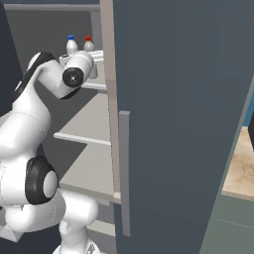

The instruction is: Take the bottled waters from the counter and place them in the freezer to freeze. Close the freezer door after placing the bottles.

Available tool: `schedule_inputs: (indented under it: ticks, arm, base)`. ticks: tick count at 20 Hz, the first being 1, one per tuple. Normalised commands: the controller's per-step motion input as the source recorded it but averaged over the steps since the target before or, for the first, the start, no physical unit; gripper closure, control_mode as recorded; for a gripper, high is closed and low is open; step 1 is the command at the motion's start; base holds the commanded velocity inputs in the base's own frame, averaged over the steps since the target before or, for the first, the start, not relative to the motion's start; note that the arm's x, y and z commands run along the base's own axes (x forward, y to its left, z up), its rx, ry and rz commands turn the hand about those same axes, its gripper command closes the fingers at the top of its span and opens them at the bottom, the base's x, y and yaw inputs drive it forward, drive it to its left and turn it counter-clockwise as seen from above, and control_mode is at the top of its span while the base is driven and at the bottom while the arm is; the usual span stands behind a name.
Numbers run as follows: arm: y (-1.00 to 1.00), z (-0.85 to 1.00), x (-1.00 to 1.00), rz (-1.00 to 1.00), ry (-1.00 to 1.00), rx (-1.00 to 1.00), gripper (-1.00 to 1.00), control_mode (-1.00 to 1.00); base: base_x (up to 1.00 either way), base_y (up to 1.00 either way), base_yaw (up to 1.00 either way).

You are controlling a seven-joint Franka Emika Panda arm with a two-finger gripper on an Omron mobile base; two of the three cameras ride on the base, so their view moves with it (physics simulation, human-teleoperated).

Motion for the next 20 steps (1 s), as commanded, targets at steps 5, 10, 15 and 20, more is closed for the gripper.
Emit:
schedule_inputs:
  ticks: [5, 10, 15, 20]
  arm:
    - [0.00, 0.00, 0.01, 0.00, 0.00, 0.00, -1.00, -1.00]
    - [0.00, 0.00, 0.02, 0.00, 0.00, 0.00, -1.00, -1.00]
    - [0.00, 0.00, 0.01, 0.00, 0.00, 0.00, -1.00, -1.00]
    - [0.00, 0.00, -0.42, -0.05, 0.00, 0.00, -1.00, -1.00]
  base:
    - [0.00, 0.00, 0.00]
    - [0.00, 0.00, 0.00]
    - [0.00, 0.00, 0.00]
    - [0.00, 0.00, 0.00]
